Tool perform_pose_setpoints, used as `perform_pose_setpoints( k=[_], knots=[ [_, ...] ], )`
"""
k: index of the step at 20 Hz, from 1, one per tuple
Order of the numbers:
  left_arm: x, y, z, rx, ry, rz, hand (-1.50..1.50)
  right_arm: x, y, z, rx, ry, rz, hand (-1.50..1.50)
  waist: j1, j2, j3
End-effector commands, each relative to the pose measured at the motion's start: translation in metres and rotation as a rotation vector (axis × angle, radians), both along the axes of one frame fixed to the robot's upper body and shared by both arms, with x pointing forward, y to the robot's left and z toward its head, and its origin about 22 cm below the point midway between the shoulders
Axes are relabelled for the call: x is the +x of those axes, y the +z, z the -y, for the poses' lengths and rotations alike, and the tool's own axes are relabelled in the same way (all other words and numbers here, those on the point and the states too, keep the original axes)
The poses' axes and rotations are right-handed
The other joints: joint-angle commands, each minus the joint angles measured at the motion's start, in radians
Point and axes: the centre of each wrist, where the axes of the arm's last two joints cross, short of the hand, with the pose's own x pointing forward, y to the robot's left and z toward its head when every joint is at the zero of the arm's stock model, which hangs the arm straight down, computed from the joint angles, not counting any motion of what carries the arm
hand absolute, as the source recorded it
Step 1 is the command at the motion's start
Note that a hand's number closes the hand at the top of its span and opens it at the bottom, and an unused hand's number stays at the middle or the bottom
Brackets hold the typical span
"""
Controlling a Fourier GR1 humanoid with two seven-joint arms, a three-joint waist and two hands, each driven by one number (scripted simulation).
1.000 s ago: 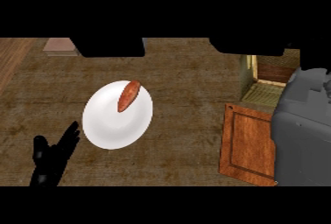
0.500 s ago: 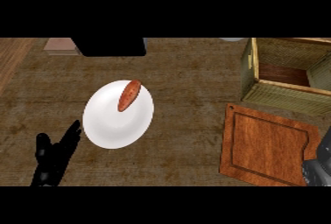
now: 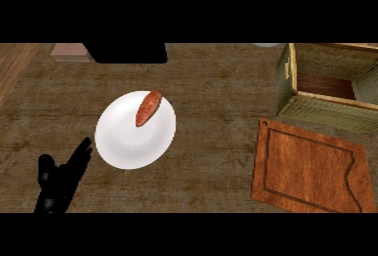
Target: Pick the bell pepper from the cutting board and place it in the basket
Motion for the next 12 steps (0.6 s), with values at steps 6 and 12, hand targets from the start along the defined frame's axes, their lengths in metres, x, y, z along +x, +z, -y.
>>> perform_pose_setpoints(
  k=[6,12],
  knots=[
    [-0.011,-0.026,-0.004,0.006,0.007,-0.104,0.0,0.047,-0.06,0.043,0.149,-0.01,-0.006,1.5,0.012,0.014,-0.008],
    [0.002,-0.014,0.004,0.002,0.032,-0.099,0.0,0.043,-0.105,0.067,0.244,0.004,0.015,1.5,-0.004,0.007,-0.008]
  ],
)
